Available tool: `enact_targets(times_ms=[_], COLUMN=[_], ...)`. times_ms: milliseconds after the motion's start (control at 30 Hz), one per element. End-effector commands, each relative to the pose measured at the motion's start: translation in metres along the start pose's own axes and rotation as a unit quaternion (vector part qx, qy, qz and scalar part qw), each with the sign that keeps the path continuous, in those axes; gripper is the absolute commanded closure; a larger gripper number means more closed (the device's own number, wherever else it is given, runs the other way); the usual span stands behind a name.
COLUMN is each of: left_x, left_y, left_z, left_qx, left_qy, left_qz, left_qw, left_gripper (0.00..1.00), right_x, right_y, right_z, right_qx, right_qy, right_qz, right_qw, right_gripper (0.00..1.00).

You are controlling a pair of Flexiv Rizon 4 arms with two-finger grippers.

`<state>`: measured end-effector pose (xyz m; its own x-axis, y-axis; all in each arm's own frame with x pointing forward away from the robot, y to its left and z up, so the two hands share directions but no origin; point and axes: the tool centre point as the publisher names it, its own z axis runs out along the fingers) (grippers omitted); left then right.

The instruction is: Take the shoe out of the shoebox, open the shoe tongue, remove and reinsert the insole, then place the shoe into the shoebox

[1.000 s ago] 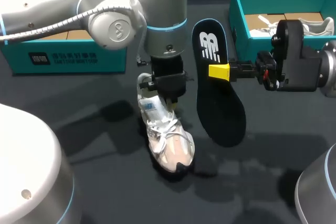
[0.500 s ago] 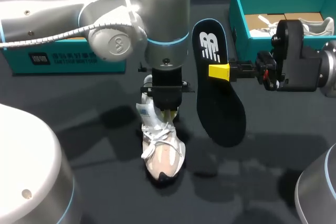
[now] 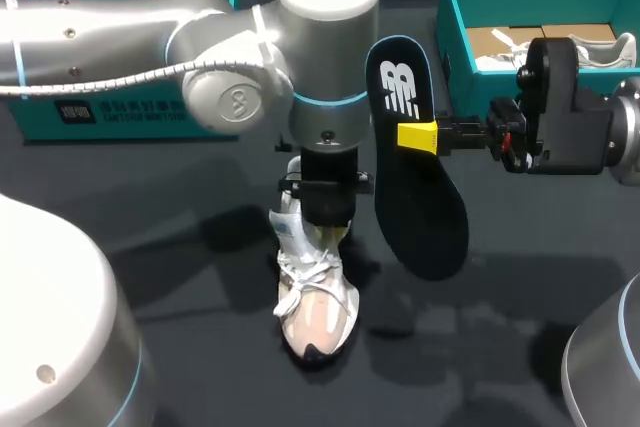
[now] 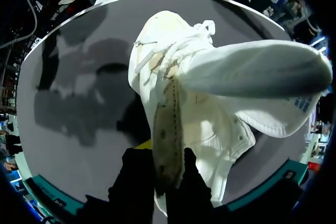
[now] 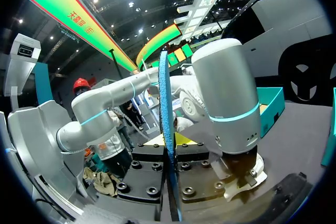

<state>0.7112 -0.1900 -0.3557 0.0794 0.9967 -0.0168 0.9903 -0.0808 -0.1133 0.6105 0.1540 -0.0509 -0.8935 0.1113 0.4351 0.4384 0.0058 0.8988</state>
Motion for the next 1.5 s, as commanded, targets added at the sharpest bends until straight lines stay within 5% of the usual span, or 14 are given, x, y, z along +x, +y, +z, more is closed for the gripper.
enact_targets(times_ms=[33, 267, 333, 600, 767, 1167, 1500], left_x=[-0.007, -0.014, -0.017, -0.022, -0.021, -0.003, -0.003], left_y=[0.001, 0.004, 0.005, 0.010, 0.014, 0.026, 0.026], left_z=[0.007, 0.019, 0.021, 0.010, -0.017, -0.122, -0.122], left_qx=[0.001, 0.005, 0.005, -0.003, -0.020, -0.019, -0.019], left_qy=[0.006, 0.018, 0.019, -0.003, -0.049, -0.284, -0.284], left_qz=[0.004, 0.004, 0.002, -0.007, -0.015, -0.024, -0.024], left_qw=[1.000, 1.000, 1.000, 1.000, 0.998, 0.958, 0.958], left_gripper=[1.00, 1.00, 0.74, 0.47, 0.00, 0.00, 0.00], right_x=[0.000, 0.000, 0.000, 0.000, 0.000, 0.000, 0.000], right_y=[-0.001, -0.001, -0.001, -0.001, -0.001, -0.001, -0.001], right_z=[0.001, 0.001, 0.001, 0.001, 0.001, 0.001, 0.001], right_qx=[0.000, 0.000, 0.000, 0.000, 0.000, 0.000, 0.000], right_qy=[-0.001, -0.001, -0.001, -0.001, -0.001, -0.001, -0.001], right_qz=[0.000, 0.000, 0.000, 0.000, 0.000, 0.000, 0.000], right_qw=[1.000, 1.000, 1.000, 1.000, 1.000, 1.000, 1.000], right_gripper=[1.00, 1.00, 1.00, 1.00, 1.00, 1.00, 1.00])
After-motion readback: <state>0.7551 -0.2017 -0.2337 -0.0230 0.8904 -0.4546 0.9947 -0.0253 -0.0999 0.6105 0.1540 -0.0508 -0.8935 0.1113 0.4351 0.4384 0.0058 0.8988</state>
